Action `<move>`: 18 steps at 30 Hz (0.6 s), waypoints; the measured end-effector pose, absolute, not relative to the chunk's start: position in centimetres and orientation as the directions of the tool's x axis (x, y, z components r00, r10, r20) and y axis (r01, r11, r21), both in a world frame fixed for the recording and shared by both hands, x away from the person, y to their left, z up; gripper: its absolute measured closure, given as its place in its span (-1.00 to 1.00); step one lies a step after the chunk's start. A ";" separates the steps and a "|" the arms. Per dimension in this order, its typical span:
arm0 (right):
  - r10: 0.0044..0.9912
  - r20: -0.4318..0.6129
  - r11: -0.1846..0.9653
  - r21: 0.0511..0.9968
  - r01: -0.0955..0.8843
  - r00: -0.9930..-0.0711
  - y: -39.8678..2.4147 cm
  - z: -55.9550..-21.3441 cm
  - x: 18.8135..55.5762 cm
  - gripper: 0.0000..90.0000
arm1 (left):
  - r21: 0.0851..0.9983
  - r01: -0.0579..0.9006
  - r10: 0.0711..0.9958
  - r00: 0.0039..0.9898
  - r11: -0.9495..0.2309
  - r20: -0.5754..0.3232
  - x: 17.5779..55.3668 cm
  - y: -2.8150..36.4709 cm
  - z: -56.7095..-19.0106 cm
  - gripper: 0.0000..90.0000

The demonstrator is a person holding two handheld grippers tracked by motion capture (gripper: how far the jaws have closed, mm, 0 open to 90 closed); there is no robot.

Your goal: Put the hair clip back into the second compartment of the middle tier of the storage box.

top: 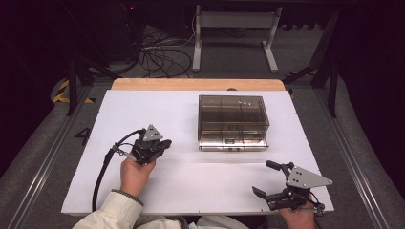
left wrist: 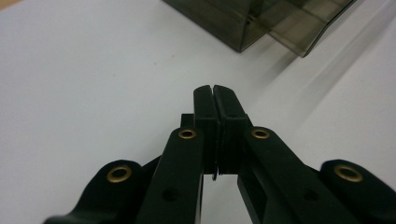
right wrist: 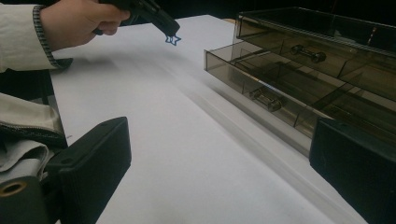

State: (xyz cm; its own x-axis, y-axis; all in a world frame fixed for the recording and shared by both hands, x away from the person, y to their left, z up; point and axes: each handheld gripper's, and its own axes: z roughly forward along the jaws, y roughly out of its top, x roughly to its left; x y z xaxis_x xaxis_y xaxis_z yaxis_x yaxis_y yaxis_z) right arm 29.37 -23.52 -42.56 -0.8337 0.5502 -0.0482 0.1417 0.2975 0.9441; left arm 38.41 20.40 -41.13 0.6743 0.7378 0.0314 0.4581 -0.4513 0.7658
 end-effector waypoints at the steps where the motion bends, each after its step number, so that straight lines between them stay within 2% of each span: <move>1: 0.550 -0.048 0.297 0.944 0.142 -0.834 -23.5 -42.6 29.4 -0.86 | 0.773 0.451 0.735 0.677 -0.446 0.029 38.3 20.4 -41.0 0.98; 18: 0.549 -0.050 0.301 0.943 0.142 -0.834 -23.5 -42.6 29.4 -0.86 | 0.854 0.375 0.703 0.711 -0.360 -0.016 37.2 20.9 -39.4 0.98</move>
